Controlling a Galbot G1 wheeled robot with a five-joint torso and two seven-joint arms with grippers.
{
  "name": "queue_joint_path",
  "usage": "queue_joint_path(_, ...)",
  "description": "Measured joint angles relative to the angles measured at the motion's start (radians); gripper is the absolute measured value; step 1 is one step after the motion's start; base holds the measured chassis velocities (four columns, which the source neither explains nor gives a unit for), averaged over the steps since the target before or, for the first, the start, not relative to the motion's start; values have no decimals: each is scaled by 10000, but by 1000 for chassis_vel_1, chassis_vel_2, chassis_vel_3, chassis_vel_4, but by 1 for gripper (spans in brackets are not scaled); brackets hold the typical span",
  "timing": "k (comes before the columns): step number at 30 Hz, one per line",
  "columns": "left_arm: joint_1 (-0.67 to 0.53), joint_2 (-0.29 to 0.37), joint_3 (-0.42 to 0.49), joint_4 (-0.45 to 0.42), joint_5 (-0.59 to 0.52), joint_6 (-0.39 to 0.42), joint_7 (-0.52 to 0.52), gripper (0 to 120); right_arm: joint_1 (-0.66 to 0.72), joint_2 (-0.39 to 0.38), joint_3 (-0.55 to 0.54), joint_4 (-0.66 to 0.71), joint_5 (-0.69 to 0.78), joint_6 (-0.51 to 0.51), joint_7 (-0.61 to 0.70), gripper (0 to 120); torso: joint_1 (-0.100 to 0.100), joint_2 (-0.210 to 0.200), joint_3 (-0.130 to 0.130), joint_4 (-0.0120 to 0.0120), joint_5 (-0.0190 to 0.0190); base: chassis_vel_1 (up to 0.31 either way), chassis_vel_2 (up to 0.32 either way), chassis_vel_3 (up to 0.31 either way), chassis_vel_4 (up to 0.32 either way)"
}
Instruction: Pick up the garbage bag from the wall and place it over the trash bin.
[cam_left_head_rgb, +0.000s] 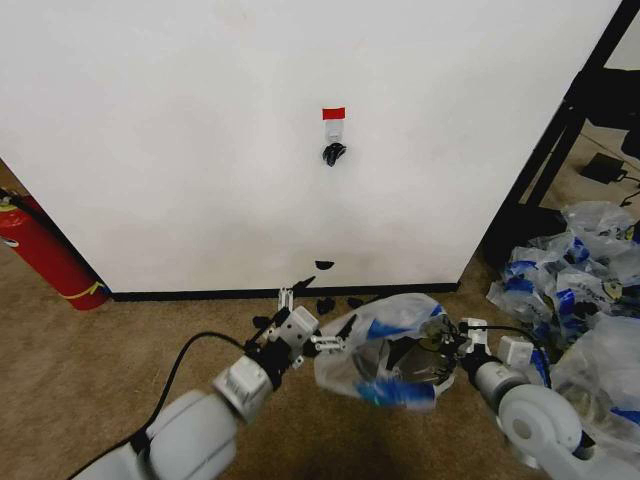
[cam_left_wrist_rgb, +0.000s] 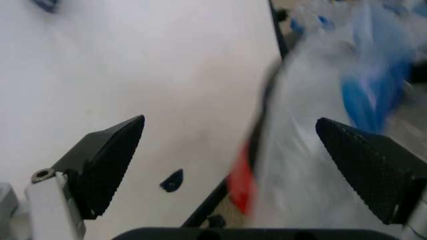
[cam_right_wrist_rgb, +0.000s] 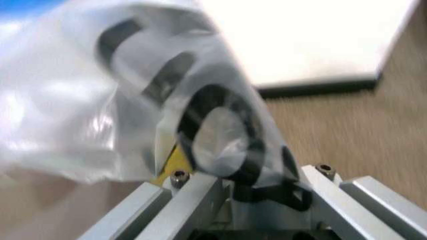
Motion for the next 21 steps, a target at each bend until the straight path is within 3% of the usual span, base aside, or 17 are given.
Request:
queue_joint_path(2,-2,-2,3,6,17,-2,17,100,6,-1,-16,-14,-62,36,-39,0,0,0,0,0,0,0,0,0,0)
queue_joint_path(6,-460,-141,202,399,1311,-232,862,100,205,-198,-316,-127,-480,310,-204,0,0,0,0,-4,0,0,0,0,0)
queue_joint_path(12,-1054,-245,641,567,2323,-331,1203,100,290,-259,-420,-27,-243,145,-72,0,0,0,0,-6,2,0,0,0,0)
queue_joint_path(16,-696,-345,790,337,3970,-571,1495,100,388,-152,-476,24,108,-205,602,0,0,0,0,-4,1,0,0,0,0)
queue_joint_path(18,-638,-361,789,304,4101,-589,1498,100,395,-141,-476,23,129,-229,655,0,0,0,0,-2,1,0,0,0,0)
queue_joint_path(21,-226,-598,609,-250,5231,-703,1469,100,424,-25,-476,-22,336,-519,1142,0,0,0,-1,-3,1,0,0,0,0)
